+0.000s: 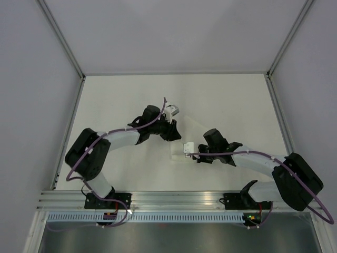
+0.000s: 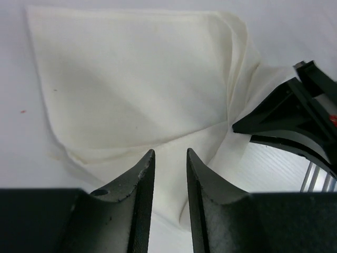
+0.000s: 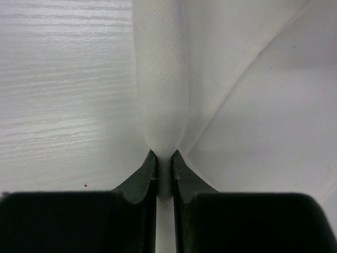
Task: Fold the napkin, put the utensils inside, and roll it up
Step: Roll the napkin with the utensil
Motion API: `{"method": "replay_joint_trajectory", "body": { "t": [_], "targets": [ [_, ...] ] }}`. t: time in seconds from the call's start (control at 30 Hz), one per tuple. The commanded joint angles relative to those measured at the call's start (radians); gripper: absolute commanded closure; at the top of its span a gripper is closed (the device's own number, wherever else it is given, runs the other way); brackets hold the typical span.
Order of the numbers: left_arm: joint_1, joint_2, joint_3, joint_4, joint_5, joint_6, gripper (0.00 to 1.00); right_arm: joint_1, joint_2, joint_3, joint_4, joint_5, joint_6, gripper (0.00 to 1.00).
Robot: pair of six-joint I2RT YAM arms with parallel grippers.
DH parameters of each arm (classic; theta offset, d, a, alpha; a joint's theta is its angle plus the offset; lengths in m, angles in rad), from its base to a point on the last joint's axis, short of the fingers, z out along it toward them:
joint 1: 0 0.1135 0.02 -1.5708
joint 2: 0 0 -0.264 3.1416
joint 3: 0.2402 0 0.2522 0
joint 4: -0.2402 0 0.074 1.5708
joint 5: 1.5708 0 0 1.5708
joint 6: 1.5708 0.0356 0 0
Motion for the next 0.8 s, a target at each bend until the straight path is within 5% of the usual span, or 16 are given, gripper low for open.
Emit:
{"method": "replay_joint_trajectory", "body": {
  "t": [0.0,0.3,0.43,0.77],
  "targets": [
    [0.007,-0.223,-0.15,0.293,-0.28,-0.093,0.65,-0.054,0.109,0.065,-0.192,-0.128,-0.017,1.0],
    [-0.059,-0.573,-0.423,0.449,-0.564,0.063,0.64,-0.16,0.413,0.281,-0.38,-0.227,-0.084,0.99],
    [-0.206,-0.682,-0.462,0.418,-0.704,0.226,0.61,-0.189,0.536,0.419,-0.477,-0.236,-0.103,1.0],
    [-0.519,-0.474,-0.38,0.306,-0.897,0.558,0.56,-0.212,0.727,0.591,-0.617,-0.233,-0.083,1.0]
  ]
}}
